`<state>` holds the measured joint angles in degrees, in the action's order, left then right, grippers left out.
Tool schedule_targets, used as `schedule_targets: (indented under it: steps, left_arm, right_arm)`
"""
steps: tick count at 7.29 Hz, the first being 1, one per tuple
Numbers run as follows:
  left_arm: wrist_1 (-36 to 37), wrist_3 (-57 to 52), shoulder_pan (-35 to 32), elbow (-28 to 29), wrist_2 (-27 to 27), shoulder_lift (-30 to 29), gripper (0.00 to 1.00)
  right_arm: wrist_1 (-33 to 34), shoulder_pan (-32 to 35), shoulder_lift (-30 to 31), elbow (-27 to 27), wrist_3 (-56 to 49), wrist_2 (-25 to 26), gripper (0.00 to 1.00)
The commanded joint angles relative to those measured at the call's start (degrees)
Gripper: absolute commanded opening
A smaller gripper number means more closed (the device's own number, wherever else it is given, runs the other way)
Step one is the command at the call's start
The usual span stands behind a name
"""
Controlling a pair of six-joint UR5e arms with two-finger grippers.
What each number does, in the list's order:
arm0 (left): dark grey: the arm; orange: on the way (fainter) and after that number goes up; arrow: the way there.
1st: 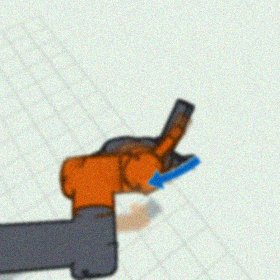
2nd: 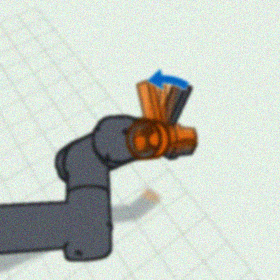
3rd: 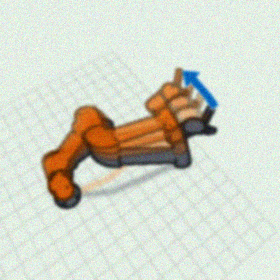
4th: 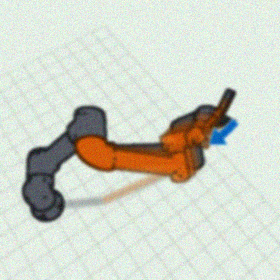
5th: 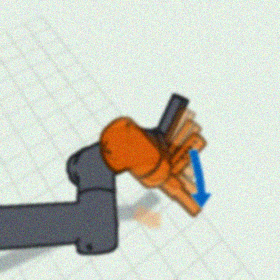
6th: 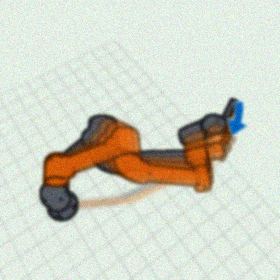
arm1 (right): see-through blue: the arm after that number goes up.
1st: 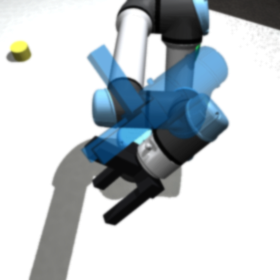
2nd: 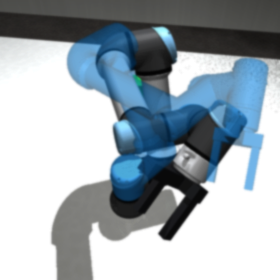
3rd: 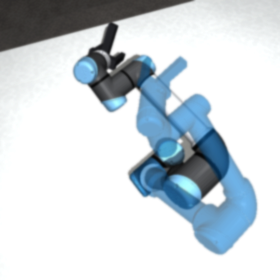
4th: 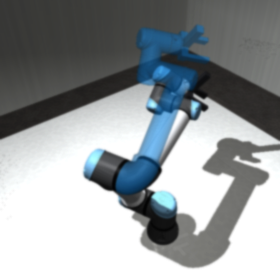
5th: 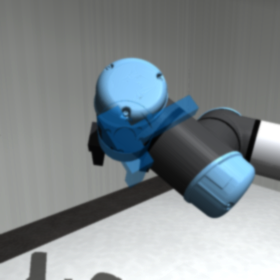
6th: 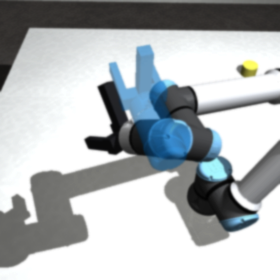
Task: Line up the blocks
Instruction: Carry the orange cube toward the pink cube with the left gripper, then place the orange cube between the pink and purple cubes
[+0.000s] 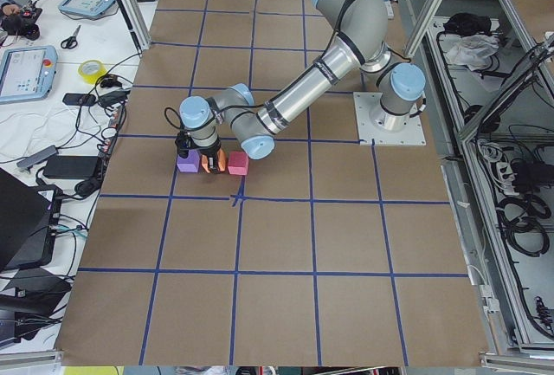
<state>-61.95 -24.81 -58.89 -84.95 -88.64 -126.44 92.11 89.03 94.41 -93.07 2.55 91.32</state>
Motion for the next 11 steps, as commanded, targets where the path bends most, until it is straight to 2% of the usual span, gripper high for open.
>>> schedule_targets:
  steps: [1, 4, 5, 6, 9, 11]
  left_arm:
    - [1.8, -2.3, 0.0, -1.3, 0.0, -0.6, 0.16]
    - [3.0, -2.4, 0.0, -2.4, 0.5, -0.6, 0.17]
    - [2.9, -2.4, 0.0, -2.4, 0.4, -0.5, 0.76]
    - [2.6, -2.4, 0.0, -2.5, 0.4, -0.3, 1.0]
    - [1.3, -2.9, -0.3, -2.2, -0.1, 1.9, 1.0]
    - [-7.1, -2.3, -4.1, -1.5, -1.6, 7.6, 1.0]
  right_arm:
    - [0.0, 0.0, -0.1, 0.0, 0.0, 0.0, 1.0]
    - [0.0, 0.0, 0.0, 0.0, 0.0, 0.0, 1.0]
    - [0.0, 0.0, -0.1, 0.0, 0.0, -0.1, 1.0]
    - [0.0, 0.0, -0.1, 0.0, 0.1, -0.1, 1.0]
    - [0.0, 0.0, -0.3, 0.0, 0.3, -0.2, 1.0]
    - [0.0, 0.0, -0.3, 0.0, 0.3, -0.2, 1.0]
